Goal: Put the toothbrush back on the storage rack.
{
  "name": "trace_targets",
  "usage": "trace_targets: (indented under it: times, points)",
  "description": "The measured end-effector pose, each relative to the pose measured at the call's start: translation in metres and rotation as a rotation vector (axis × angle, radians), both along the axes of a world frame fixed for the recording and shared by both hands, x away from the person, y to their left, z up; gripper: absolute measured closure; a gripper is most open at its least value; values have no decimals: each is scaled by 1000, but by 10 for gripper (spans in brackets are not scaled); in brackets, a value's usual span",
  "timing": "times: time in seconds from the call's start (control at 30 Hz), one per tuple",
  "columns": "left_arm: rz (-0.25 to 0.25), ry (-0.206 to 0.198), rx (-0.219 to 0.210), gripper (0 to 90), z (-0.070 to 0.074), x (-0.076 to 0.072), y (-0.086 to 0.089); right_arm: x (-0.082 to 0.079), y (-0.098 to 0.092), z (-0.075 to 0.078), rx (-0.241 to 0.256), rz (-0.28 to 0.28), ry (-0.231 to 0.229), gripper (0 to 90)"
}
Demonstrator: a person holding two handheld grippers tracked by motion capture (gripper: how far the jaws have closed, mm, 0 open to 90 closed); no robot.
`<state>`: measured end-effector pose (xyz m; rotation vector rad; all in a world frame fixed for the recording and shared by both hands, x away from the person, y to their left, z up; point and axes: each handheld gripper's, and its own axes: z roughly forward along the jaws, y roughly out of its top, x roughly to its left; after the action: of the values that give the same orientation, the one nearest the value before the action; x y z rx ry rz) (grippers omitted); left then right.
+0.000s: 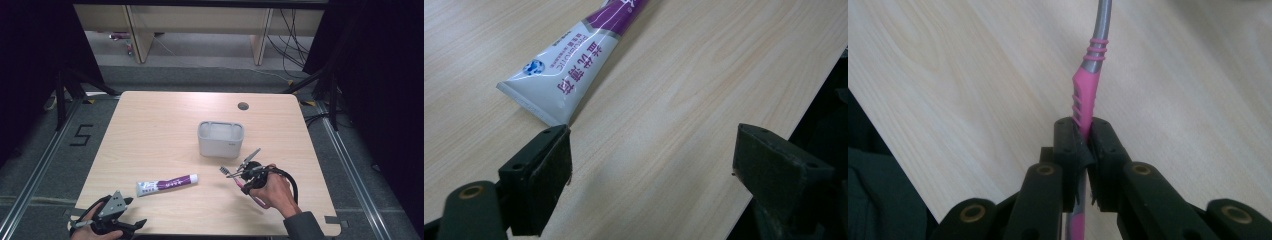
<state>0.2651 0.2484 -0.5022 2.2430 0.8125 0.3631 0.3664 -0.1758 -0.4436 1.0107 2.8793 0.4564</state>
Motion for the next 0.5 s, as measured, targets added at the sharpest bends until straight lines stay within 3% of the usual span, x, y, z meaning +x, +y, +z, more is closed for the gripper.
trace_targets:
  times: [0.07,0.27,0.3,0.4,0.47,0.5]
  points:
    - [9,7,-20,156,-1,-1,-1,-2,-3,3,73,-7,-26,835]
    - [10,6,-17,156,0,0,-1,-5,-11,11,172,-25,-89,835]
    - [11,2,-19,156,0,1,-1,-7,-11,12,182,-49,-82,835]
    - [13,1,-17,156,-1,0,-1,-5,-14,13,249,-21,-125,835]
    - [13,0,-19,156,-1,0,-1,-7,-15,16,267,-41,-140,834]
    - [12,0,-19,156,-1,0,-1,-6,-16,16,295,-18,-166,835]
